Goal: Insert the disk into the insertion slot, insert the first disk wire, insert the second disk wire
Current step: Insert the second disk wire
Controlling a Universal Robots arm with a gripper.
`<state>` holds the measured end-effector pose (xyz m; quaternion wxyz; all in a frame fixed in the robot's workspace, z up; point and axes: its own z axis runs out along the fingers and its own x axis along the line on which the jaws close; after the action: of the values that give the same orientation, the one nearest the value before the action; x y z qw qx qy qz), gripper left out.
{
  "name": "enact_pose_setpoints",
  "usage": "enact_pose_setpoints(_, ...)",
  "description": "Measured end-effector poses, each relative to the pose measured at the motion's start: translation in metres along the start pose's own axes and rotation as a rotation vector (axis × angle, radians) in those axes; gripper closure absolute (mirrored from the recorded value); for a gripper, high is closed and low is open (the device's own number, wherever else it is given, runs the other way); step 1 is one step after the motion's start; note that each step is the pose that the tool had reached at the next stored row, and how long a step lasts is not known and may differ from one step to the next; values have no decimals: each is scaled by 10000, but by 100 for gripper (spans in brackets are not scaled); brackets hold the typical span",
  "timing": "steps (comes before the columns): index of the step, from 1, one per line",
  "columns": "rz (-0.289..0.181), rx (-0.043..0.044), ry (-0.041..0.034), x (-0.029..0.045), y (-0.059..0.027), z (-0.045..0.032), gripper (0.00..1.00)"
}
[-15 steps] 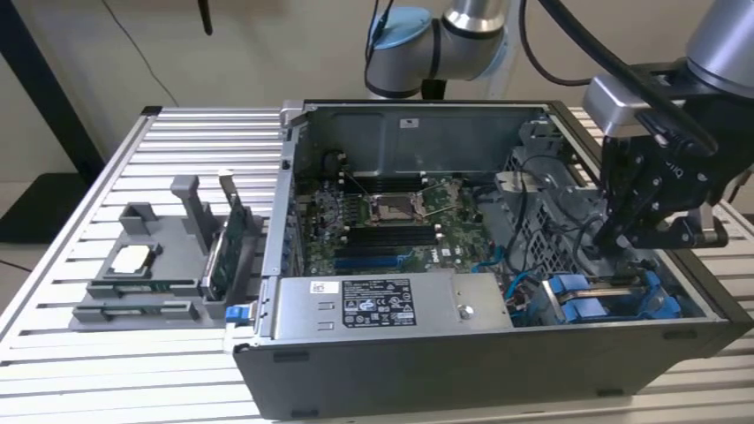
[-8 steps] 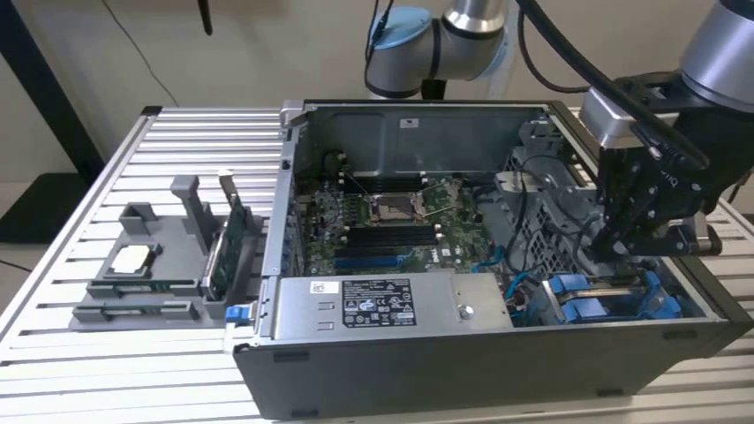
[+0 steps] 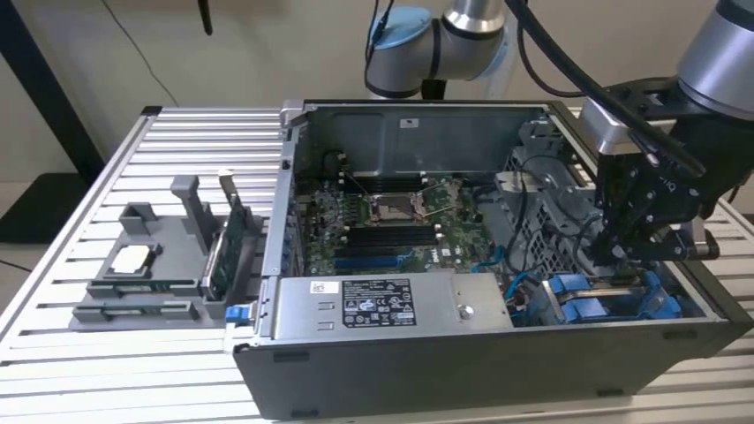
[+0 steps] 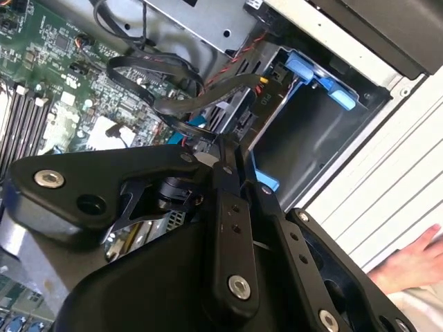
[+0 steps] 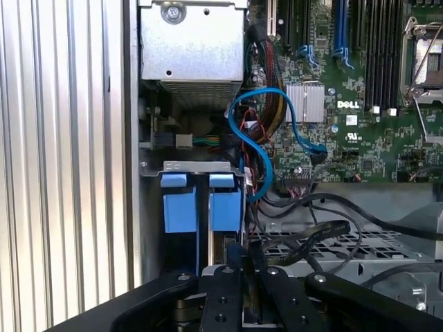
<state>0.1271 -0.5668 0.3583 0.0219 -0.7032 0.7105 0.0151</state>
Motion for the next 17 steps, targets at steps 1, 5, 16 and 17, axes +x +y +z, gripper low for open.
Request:
enact_pose_setpoints(1,0,0,0,0,0,1,84)
enact_pose_setpoints(5,-1,0,1,0,0,6,84)
enact_pose_setpoints(16,0,0,3,10,-32,67,84)
enact_pose_setpoints(17,-1,0,2,10,-40,74,84)
